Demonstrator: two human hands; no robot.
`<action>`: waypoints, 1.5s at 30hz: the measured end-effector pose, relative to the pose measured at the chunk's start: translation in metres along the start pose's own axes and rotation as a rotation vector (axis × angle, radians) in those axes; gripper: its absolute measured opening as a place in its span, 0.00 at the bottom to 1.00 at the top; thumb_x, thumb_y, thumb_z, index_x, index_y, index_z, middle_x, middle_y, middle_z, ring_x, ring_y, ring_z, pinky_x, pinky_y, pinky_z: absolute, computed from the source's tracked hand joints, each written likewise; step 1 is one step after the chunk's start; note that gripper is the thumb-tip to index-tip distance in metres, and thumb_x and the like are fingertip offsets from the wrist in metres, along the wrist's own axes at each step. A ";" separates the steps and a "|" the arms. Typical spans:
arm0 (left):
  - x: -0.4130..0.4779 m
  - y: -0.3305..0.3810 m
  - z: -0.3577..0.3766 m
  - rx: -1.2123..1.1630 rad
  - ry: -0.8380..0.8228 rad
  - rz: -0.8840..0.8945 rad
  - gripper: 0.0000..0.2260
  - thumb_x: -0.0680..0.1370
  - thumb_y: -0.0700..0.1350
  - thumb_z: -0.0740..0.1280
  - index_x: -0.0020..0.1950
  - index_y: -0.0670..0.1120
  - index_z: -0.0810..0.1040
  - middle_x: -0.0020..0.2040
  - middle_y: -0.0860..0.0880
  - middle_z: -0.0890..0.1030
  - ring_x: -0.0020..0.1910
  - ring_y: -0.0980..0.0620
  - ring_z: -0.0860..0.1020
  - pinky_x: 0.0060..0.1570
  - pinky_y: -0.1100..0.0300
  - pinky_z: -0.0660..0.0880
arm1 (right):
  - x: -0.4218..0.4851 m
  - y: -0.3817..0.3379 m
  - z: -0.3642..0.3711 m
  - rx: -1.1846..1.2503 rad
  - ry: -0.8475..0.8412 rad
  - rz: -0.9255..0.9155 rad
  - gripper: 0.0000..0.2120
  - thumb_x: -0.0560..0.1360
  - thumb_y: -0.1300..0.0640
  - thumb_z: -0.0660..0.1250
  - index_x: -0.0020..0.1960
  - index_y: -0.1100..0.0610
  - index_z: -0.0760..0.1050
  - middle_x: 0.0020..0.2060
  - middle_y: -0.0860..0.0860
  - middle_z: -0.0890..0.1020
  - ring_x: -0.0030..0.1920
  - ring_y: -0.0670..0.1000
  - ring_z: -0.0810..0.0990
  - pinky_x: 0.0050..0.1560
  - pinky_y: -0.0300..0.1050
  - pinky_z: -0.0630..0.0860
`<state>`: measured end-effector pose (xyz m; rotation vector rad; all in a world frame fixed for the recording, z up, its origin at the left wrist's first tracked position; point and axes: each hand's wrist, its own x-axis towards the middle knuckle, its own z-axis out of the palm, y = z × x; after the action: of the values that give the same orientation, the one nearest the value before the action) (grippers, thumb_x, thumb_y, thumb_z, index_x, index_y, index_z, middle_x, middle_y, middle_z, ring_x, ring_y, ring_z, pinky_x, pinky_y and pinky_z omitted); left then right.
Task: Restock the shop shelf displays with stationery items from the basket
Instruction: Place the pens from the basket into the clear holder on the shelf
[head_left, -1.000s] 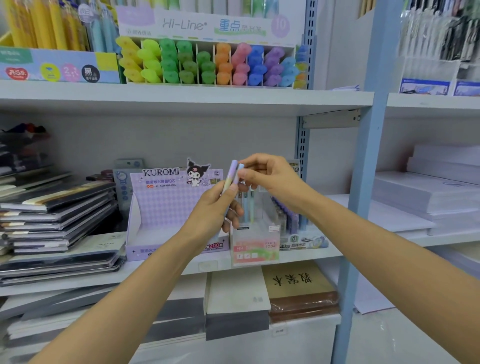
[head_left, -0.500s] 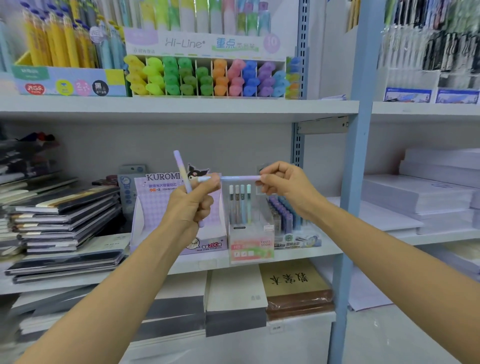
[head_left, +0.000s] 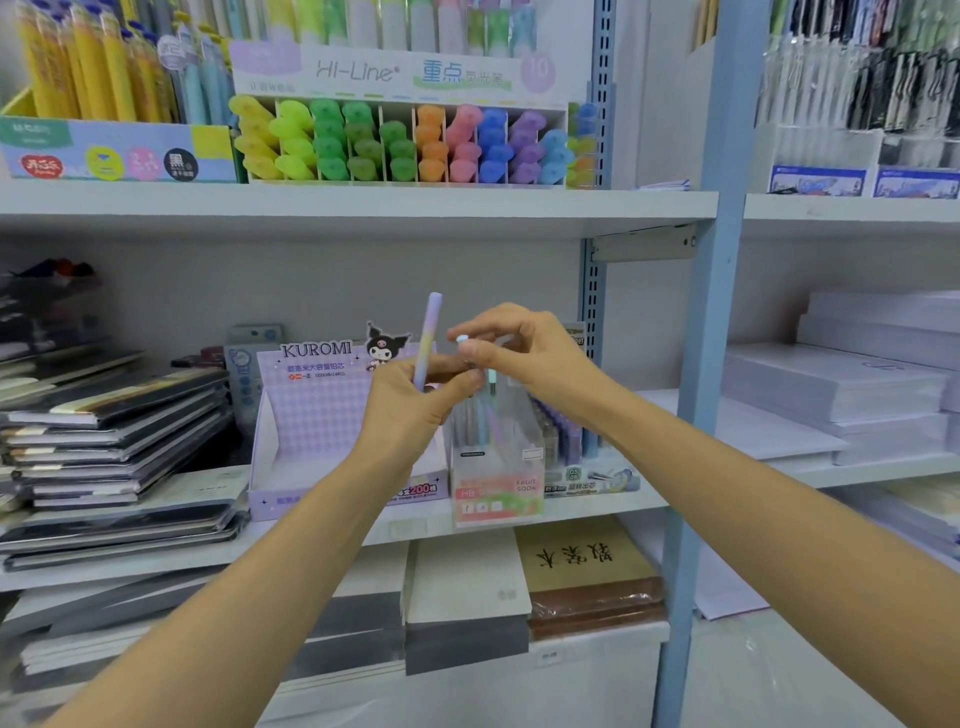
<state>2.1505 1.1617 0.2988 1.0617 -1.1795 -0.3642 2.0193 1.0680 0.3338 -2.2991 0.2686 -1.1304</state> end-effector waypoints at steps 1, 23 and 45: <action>0.000 0.000 0.001 0.015 -0.013 0.009 0.04 0.74 0.38 0.72 0.48 0.41 0.83 0.26 0.58 0.79 0.24 0.63 0.74 0.25 0.74 0.66 | 0.002 0.000 0.001 -0.030 -0.006 -0.013 0.06 0.76 0.52 0.69 0.53 0.49 0.82 0.49 0.49 0.81 0.50 0.43 0.79 0.52 0.36 0.76; 0.009 -0.053 -0.015 0.010 -0.177 -0.112 0.10 0.84 0.47 0.57 0.55 0.47 0.77 0.30 0.53 0.73 0.27 0.55 0.68 0.26 0.68 0.66 | 0.013 0.099 -0.001 -0.240 0.296 0.101 0.05 0.79 0.61 0.66 0.51 0.59 0.80 0.42 0.52 0.83 0.39 0.39 0.78 0.42 0.27 0.73; 0.006 -0.047 -0.020 0.026 -0.190 -0.106 0.08 0.82 0.45 0.62 0.53 0.45 0.80 0.31 0.50 0.74 0.27 0.56 0.69 0.27 0.68 0.67 | 0.019 0.093 0.004 -0.603 0.199 0.170 0.08 0.77 0.56 0.69 0.54 0.58 0.81 0.54 0.52 0.73 0.59 0.51 0.69 0.58 0.43 0.68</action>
<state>2.1837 1.1439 0.2638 1.1342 -1.3020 -0.5437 2.0400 0.9855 0.2920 -2.5943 0.9778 -1.3197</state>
